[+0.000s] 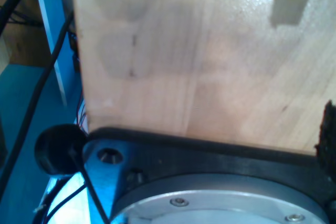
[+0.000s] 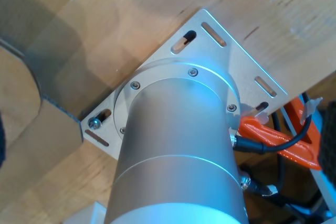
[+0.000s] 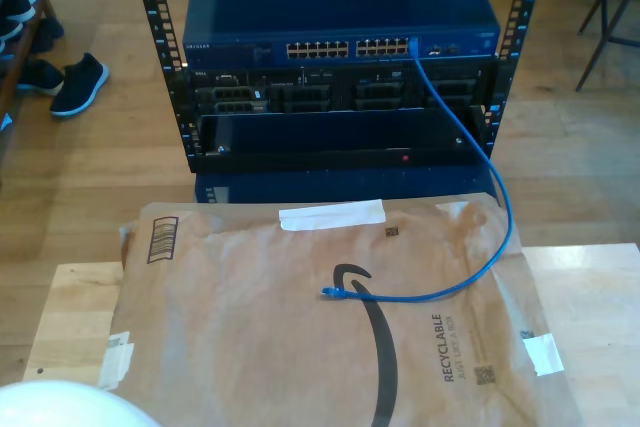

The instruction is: Grab the cable and plug it in

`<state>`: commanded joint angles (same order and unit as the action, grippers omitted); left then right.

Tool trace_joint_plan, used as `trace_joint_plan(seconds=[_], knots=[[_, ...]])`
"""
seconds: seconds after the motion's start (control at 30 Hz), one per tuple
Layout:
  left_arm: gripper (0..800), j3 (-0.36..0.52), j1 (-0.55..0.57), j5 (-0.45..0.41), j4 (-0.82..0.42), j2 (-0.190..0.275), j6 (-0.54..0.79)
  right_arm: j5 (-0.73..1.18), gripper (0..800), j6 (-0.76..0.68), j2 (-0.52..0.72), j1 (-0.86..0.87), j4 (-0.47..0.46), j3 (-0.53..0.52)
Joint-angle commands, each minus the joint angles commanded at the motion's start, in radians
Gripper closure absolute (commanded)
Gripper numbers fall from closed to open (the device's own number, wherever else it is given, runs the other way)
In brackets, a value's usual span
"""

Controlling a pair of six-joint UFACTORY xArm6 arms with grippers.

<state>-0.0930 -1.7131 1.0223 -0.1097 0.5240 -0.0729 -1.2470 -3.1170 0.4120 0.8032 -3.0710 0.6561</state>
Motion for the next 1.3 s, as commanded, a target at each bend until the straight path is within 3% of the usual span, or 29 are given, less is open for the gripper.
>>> trace_joint_plan(seconds=[0.17, 0.43, 0.53, 0.7, 0.77, 0.83, 1.07, 1.2, 1.3], knots=[[1, 0.0, 0.0, 0.0, 0.0, 0.0, 0.0, 0.158, 2, 0.124, -0.008, -0.031, 0.322, 0.054], [1, 0.0, 0.0, 0.0, -0.002, 0.0, 0.0, 0.643, 2, 0.626, -0.018, -0.218, 1.036, 0.018], [1, 0.0, 0.0, 0.0, 0.0, 0.0, 0.0, 0.83, 2, 0.887, -0.034, -0.31, 1.39, -0.021], [1, 0.0, 0.0, 0.0, -0.002, 0.0, 0.0, 1.125, 2, 1.372, -0.028, -0.439, 2.133, -0.052], [1, 0.0, 0.0, 0.0, -0.002, 0.0, 0.0, 1.258, 2, 1.551, -0.028, -0.483, 2.363, -0.049], [1, 0.0, 0.0, 0.0, -0.002, 0.0, 0.0, 1.363, 2, 1.72, -0.026, -0.497, 2.532, -0.046], [1, 0.0, 0.0, 0.0, 0.0, 0.0, 0.0, 1.987, 2, 2.268, 0.0, -0.489, 2.895, -0.002], [1, 0.0, 0.0, 0.0, -0.002, 0.0, 0.0, 2.311, 2, 2.383, 0.06, -0.367, 2.926, -0.012], [1, 0.0, 0.0, 0.0, 0.0, 0.0, 0.0, 2.418, 2, 2.55, 0.117, -0.229, 2.924, -0.08]])
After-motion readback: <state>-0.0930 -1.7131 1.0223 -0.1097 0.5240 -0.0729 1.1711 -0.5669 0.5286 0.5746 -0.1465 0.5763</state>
